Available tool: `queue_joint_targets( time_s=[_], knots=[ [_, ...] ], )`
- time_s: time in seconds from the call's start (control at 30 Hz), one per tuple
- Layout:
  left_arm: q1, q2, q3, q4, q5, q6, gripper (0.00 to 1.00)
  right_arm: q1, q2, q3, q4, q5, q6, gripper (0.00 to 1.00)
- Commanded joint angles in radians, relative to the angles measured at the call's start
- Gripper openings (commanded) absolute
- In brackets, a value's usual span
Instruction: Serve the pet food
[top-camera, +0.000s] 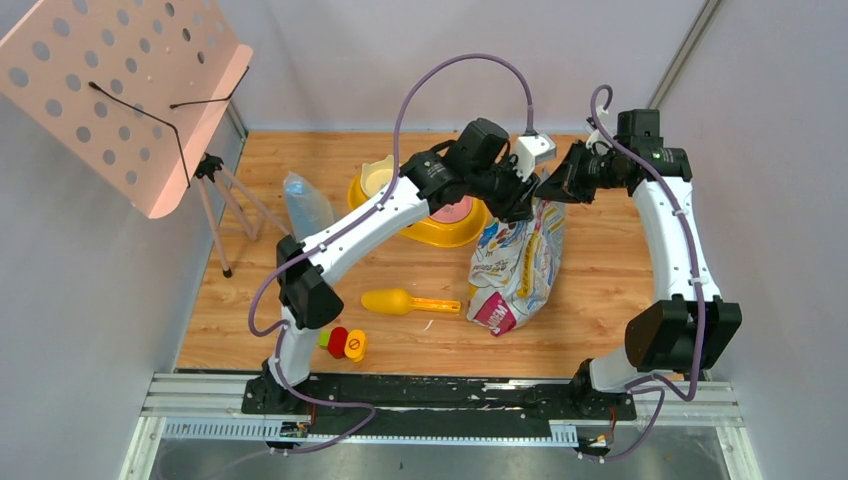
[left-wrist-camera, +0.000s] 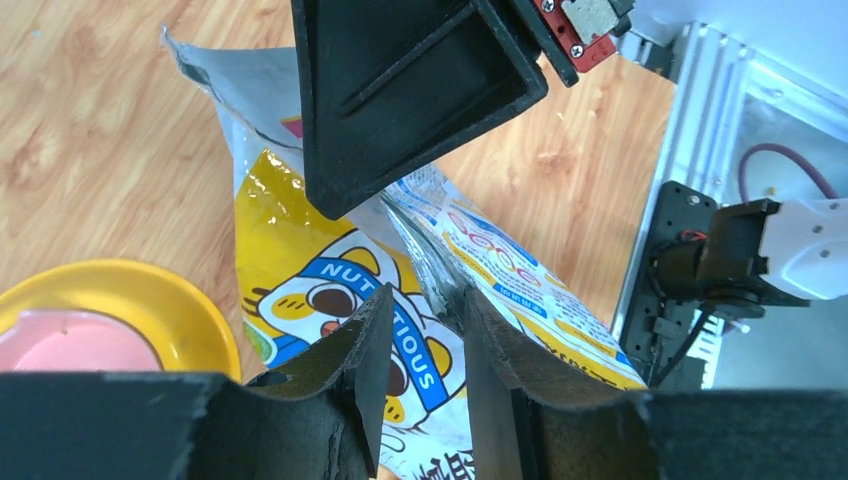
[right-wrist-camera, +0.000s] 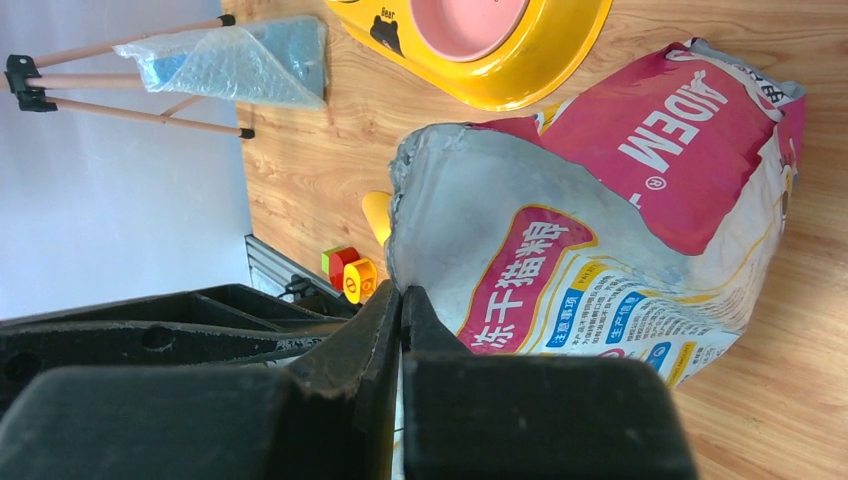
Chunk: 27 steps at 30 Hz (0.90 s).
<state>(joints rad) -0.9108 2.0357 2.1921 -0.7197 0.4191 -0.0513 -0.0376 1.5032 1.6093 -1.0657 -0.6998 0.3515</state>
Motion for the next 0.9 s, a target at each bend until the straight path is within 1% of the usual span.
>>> queue_joint_targets(
  time_s=[0.0, 0.1, 0.27, 0.33, 0.37, 0.5, 0.63, 0.7, 0.73, 0.77, 0.87],
  knots=[
    [-0.048, -0.064, 0.01, -0.105, -0.188, 0.002, 0.39, 0.014, -0.018, 0.054, 0.12, -0.03, 0.079, 0.0],
    [-0.063, -0.062, 0.02, -0.127, -0.247, 0.0, 0.39, 0.026, -0.028, 0.044, 0.142, -0.015, 0.108, 0.0],
    [-0.074, -0.03, 0.056, -0.153, -0.258, -0.018, 0.36, 0.032, -0.06, 0.006, 0.213, 0.012, 0.159, 0.0],
    [-0.073, -0.023, 0.062, -0.154, -0.218, -0.017, 0.37, 0.033, -0.069, -0.006, 0.235, 0.026, 0.166, 0.0],
    [-0.074, -0.021, 0.066, -0.153, -0.17, -0.01, 0.37, 0.032, -0.071, -0.01, 0.246, 0.028, 0.169, 0.0],
    [-0.073, -0.005, 0.082, -0.16, -0.059, 0.008, 0.41, 0.031, -0.078, -0.029, 0.295, 0.022, 0.188, 0.0],
    [-0.072, 0.014, 0.106, -0.187, -0.026, 0.013, 0.45, 0.031, -0.086, -0.044, 0.33, 0.014, 0.2, 0.0],
    [-0.072, 0.015, 0.1, -0.201, -0.078, 0.002, 0.44, 0.031, -0.091, -0.051, 0.335, 0.013, 0.203, 0.0],
    [-0.072, 0.013, 0.089, -0.206, -0.137, -0.012, 0.43, 0.032, -0.096, -0.057, 0.337, 0.014, 0.206, 0.0],
    [-0.072, 0.011, 0.082, -0.212, -0.168, -0.017, 0.42, 0.032, -0.1, -0.064, 0.339, 0.017, 0.209, 0.0],
    [-0.072, -0.019, 0.026, -0.212, -0.271, -0.041, 0.42, 0.032, -0.116, -0.081, 0.356, 0.023, 0.214, 0.0]
  ],
)
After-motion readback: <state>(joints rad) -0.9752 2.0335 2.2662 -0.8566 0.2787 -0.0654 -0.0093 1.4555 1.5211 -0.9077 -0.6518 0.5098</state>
